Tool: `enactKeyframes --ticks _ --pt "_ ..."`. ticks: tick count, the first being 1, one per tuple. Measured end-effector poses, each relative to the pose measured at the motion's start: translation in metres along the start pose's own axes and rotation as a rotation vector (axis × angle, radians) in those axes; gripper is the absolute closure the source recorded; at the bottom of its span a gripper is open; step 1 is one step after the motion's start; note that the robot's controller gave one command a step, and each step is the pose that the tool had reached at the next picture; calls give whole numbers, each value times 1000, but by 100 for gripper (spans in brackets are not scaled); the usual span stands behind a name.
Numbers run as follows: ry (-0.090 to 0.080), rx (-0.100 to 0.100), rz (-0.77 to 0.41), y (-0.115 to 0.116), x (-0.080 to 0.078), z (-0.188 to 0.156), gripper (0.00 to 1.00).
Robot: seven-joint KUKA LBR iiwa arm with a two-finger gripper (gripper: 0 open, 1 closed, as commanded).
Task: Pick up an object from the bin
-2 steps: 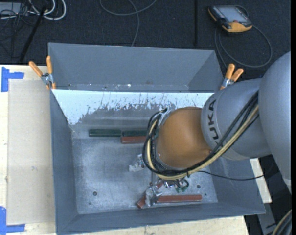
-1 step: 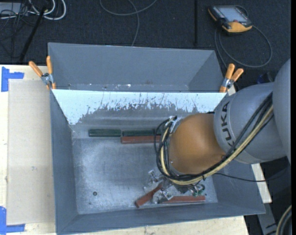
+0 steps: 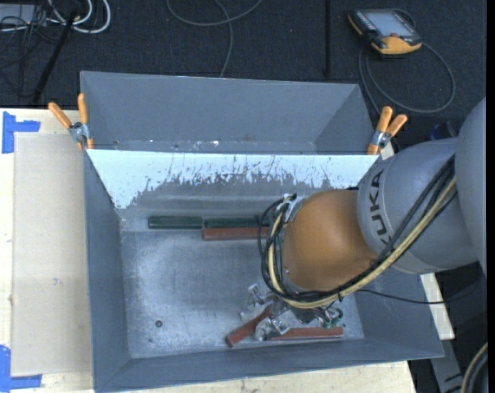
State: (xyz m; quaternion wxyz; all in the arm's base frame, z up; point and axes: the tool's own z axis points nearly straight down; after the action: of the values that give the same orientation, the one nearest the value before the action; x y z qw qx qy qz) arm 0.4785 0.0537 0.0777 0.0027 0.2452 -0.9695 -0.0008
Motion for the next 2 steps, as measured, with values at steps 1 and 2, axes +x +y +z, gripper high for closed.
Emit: enactKeyframes --ticks 1,2 --pt "0 0 1 0 0 0 100" --pt "-5 2 -589 -31 -43 -60 100"
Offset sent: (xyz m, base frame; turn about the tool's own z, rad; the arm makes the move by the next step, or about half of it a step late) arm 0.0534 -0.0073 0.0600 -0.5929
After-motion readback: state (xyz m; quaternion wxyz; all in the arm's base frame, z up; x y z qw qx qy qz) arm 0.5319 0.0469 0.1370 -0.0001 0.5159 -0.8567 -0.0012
